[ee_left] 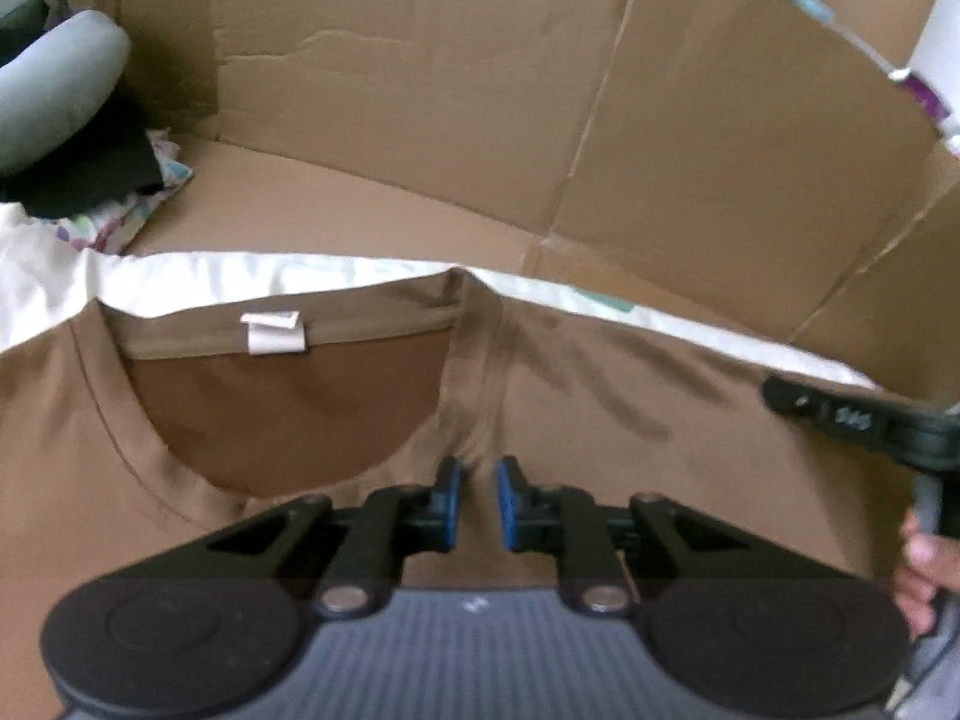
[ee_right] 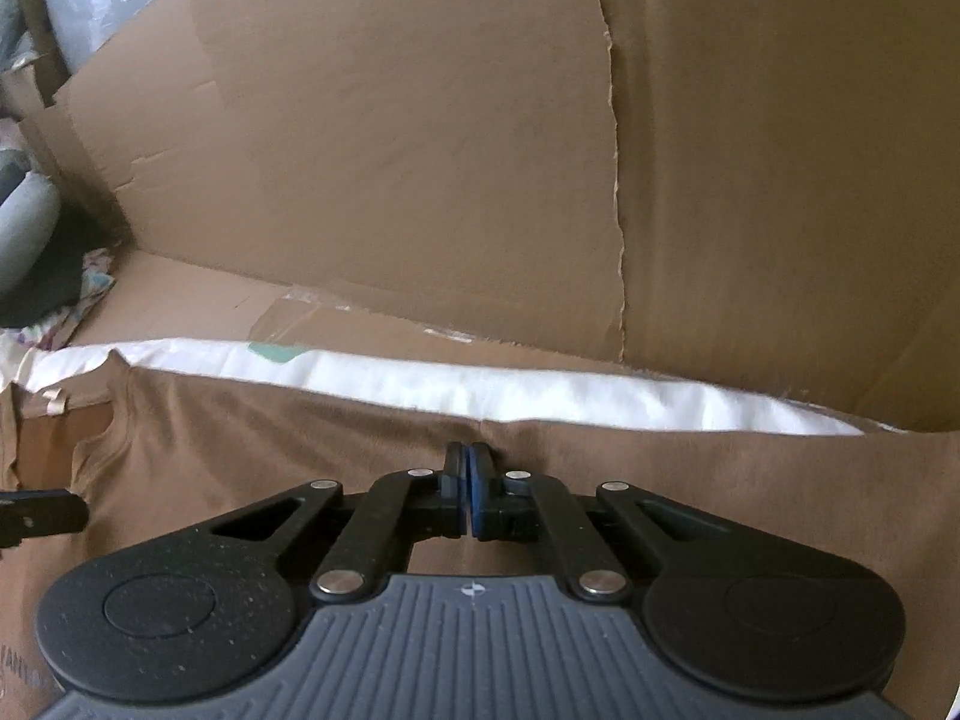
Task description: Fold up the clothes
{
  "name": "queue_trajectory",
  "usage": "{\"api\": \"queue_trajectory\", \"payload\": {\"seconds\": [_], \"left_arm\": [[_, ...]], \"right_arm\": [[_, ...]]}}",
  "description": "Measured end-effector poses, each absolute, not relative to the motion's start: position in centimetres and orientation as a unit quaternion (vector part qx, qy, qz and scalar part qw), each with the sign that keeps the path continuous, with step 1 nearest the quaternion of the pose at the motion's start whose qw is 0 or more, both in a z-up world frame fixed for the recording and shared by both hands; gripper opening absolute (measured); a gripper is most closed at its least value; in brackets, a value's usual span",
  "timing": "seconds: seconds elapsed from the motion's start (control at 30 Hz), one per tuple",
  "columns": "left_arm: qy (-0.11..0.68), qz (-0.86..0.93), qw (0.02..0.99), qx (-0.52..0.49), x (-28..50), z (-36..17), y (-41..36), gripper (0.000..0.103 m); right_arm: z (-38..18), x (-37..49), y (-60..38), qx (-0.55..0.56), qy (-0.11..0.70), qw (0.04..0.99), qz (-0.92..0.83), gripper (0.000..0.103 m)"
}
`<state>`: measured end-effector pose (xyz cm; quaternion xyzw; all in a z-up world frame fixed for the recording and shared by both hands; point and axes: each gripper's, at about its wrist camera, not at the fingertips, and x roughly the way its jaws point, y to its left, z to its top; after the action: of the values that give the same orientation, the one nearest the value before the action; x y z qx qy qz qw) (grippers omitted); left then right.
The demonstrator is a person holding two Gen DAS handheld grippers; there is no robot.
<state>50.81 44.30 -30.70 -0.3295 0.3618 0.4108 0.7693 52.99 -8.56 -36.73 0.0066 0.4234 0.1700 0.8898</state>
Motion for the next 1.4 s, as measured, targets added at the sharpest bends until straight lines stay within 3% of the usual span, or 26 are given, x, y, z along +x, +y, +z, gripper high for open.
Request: {"api": "queue_trajectory", "payload": {"seconds": [0.33,0.63,0.67,0.73,0.83,1.0,1.03,1.17,1.4], "left_arm": [[0.37,0.421,0.772,-0.299,50.9,-31.5,44.5,0.013],[0.337,0.419,0.77,-0.343,49.0,-30.7,44.7,0.014],[0.336,0.42,0.768,-0.347,48.7,-31.1,44.9,0.014],[0.336,0.424,0.763,-0.355,48.3,-31.8,45.3,0.003],[0.34,0.425,0.763,-0.35,48.3,-31.8,45.4,0.003],[0.339,0.421,0.773,-0.332,48.5,-30.3,45.5,0.005],[0.338,0.421,0.777,-0.326,48.5,-29.9,45.5,0.005],[0.331,0.416,0.798,-0.284,49.5,-28.3,45.3,0.009],[0.315,0.416,0.819,-0.236,52.5,-26.6,45.7,0.009]], "right_arm": [[-37.4,54.5,-7.8,0.008,0.422,0.893,0.154,0.004],[-36.4,54.9,-8.1,0.011,0.44,0.885,0.154,0.005],[-36.1,55.0,-8.5,0.024,0.443,0.883,0.153,0.007],[-35.7,55.3,-8.8,0.041,0.446,0.881,0.152,0.008],[-35.9,55.8,-8.6,0.026,0.453,0.877,0.157,0.008],[-36.2,56.0,-10.9,0.125,0.45,0.869,0.162,0.009],[-36.0,55.7,-11.3,0.139,0.45,0.867,0.164,0.013],[-34.0,53.3,-12.9,0.153,0.423,0.874,0.182,0.046],[-32.8,50.8,-16.0,0.118,0.402,0.887,0.192,0.046]]}}
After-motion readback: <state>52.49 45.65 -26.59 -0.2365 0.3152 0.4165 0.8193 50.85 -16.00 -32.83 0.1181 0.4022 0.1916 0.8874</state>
